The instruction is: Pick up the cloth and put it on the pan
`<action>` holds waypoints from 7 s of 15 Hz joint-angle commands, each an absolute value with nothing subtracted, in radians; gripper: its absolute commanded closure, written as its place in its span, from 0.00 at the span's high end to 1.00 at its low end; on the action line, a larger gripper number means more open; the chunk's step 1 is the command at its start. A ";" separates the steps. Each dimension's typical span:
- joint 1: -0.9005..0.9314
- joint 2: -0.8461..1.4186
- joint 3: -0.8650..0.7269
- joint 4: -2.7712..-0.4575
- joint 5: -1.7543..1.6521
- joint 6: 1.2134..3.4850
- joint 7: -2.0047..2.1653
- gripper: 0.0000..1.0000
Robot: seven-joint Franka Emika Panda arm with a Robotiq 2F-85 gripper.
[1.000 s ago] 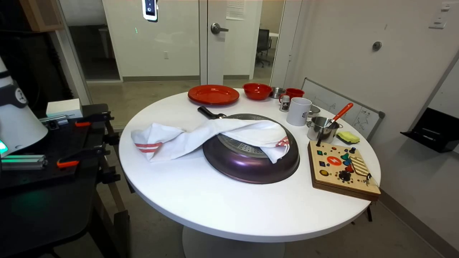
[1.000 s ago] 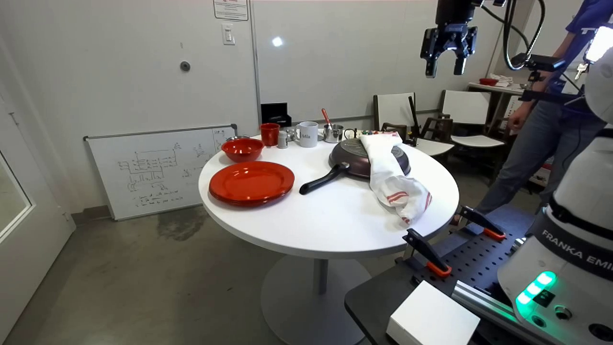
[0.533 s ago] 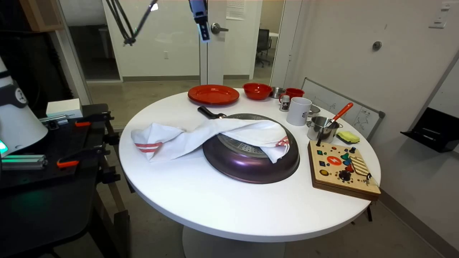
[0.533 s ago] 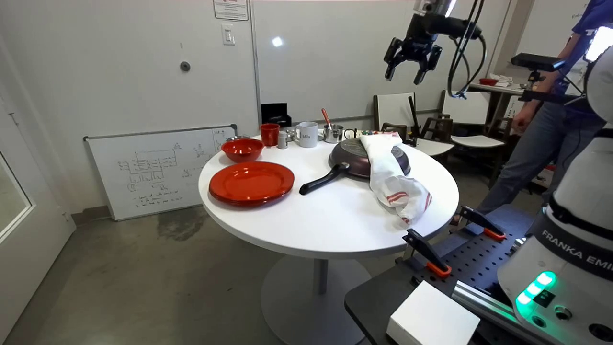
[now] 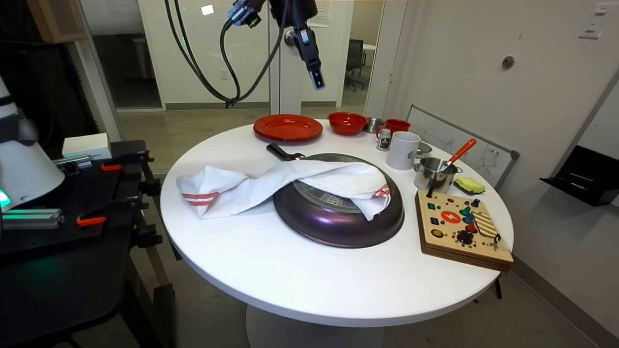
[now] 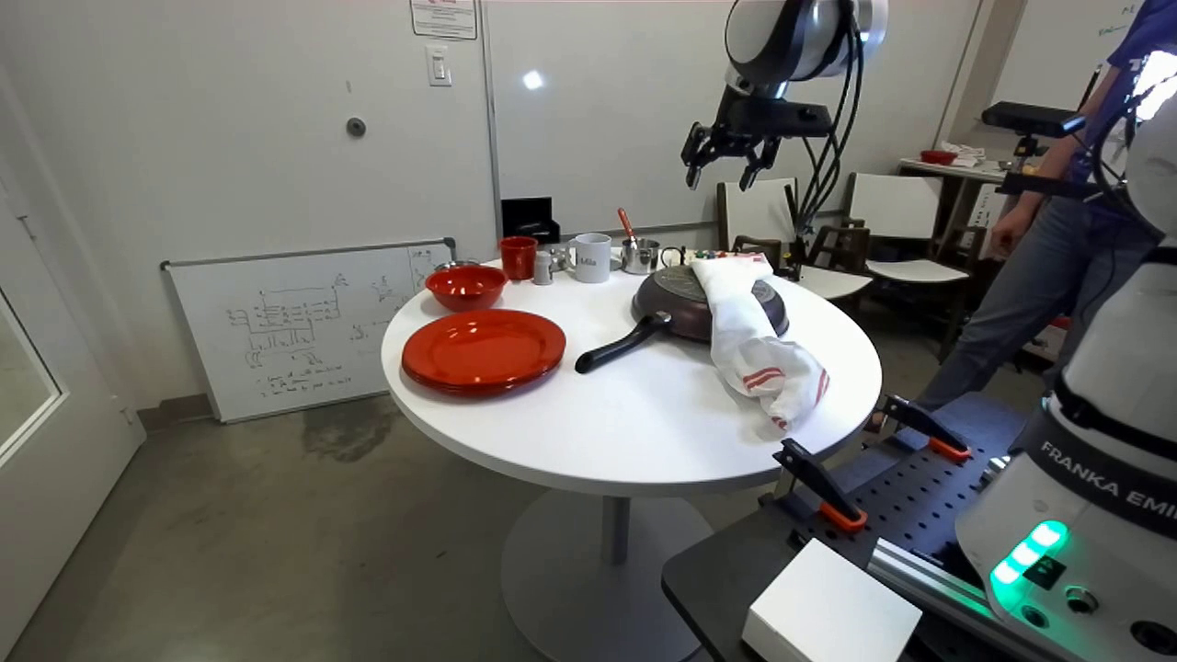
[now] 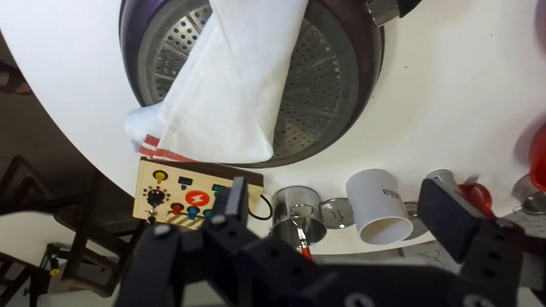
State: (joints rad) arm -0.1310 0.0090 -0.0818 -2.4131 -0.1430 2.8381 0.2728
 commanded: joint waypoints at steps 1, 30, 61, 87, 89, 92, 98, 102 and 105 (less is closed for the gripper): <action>-0.144 0.122 -0.130 -2.325 -0.166 2.843 0.343 1.00; -0.158 0.374 -0.113 -2.271 0.067 2.759 0.011 1.00; -0.049 0.174 -0.271 -2.013 -0.448 2.884 0.286 0.02; -0.084 -0.107 -0.171 -2.392 -0.075 3.014 0.534 0.01; -0.132 -0.131 -0.167 -2.434 -0.204 3.028 0.623 0.01; -0.194 -0.142 -0.150 -2.477 -0.337 3.046 0.722 0.01; -0.114 0.006 -0.148 -2.491 -0.257 3.070 0.657 0.01; -0.125 0.112 -0.184 -2.418 -0.484 3.032 0.768 0.01; -0.093 0.172 -0.249 -2.368 -0.638 3.013 0.861 0.01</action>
State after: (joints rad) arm -0.1223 0.1044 -0.1954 -2.4395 -0.5105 3.0348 0.7703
